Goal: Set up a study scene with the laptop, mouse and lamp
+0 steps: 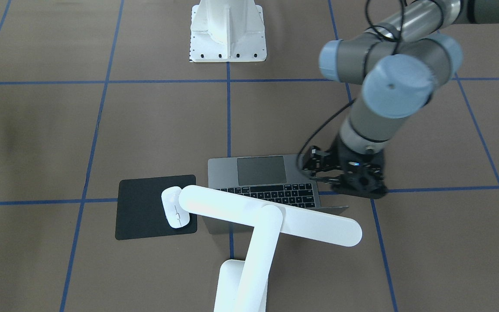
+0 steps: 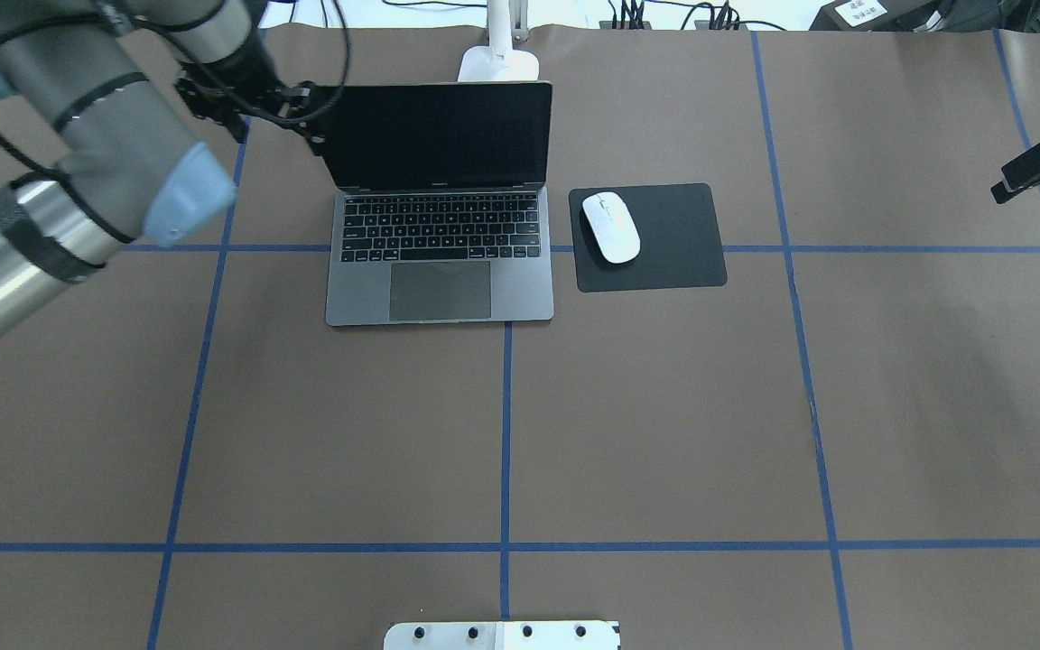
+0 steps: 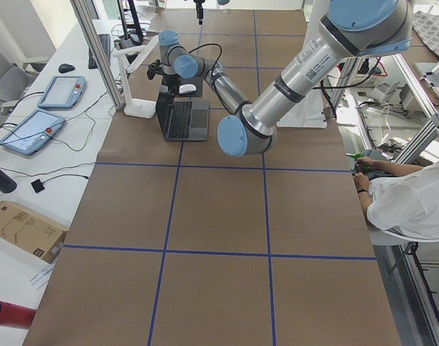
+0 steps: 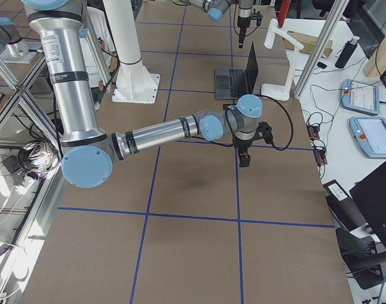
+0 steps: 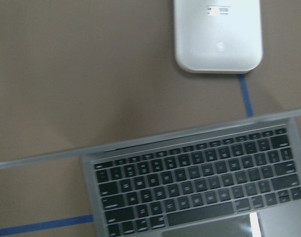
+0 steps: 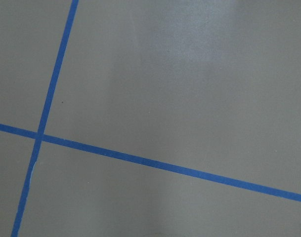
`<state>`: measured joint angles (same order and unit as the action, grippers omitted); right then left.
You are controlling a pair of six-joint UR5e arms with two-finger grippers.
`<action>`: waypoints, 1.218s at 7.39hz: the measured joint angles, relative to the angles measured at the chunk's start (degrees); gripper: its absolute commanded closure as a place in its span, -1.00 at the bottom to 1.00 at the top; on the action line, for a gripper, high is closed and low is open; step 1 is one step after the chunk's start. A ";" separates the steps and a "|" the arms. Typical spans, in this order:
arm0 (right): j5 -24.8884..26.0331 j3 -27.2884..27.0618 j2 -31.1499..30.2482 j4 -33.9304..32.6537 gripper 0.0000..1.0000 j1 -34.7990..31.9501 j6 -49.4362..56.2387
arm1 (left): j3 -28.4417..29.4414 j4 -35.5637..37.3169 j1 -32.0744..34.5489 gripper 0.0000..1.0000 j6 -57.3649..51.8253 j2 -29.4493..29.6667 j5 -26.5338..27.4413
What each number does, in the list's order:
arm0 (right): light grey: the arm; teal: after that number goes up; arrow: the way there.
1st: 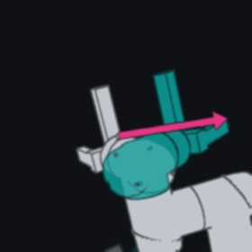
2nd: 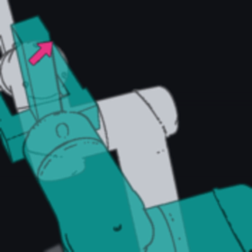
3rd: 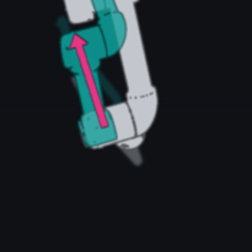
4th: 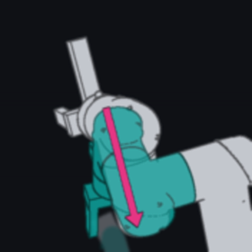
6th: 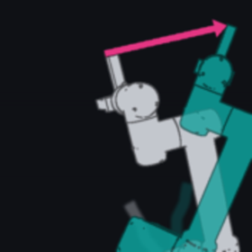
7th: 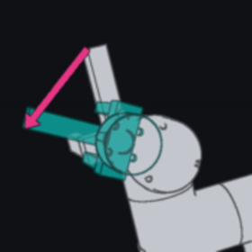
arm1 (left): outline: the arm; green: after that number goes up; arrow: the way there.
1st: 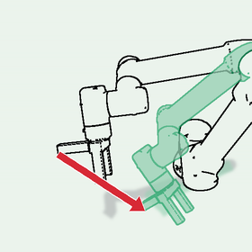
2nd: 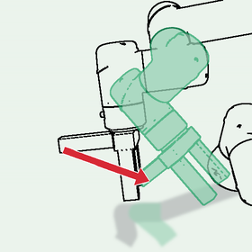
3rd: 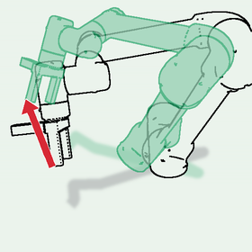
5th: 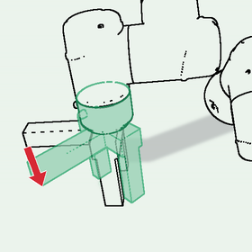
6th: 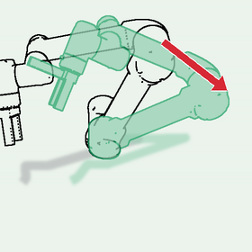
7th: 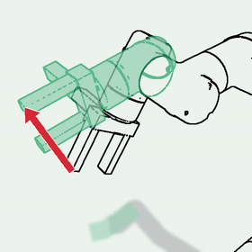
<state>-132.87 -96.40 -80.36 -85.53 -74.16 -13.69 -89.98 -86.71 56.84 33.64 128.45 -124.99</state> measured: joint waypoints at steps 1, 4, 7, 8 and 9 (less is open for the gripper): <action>0.02 -0.40 -1.23 0.24 -0.98 -0.28 -0.25 | -3.28 0.13 4.09 -1.00 -6.53 -6.48 -1.54; 0.00 -3.28 -4.55 0.53 -0.98 -0.95 -0.51 | -6.00 -0.28 15.52 -1.00 -22.49 -20.26 -7.97; -0.09 -6.21 -6.48 0.51 -0.98 -2.40 -0.59 | -6.29 -0.75 20.56 -1.00 -27.25 -27.88 -8.66; -0.15 -6.93 -6.83 0.29 -0.98 -2.89 -0.57 | -6.10 -0.82 21.66 -1.00 -29.07 -29.42 -8.51; -0.25 -7.46 -7.31 -0.08 -0.98 -3.61 -0.54 | -5.51 -0.88 22.25 -1.00 -29.86 -30.46 -8.44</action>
<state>-133.13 -103.86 -87.67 -85.61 -77.76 -14.23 -95.48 -87.59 79.09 3.79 97.99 -133.42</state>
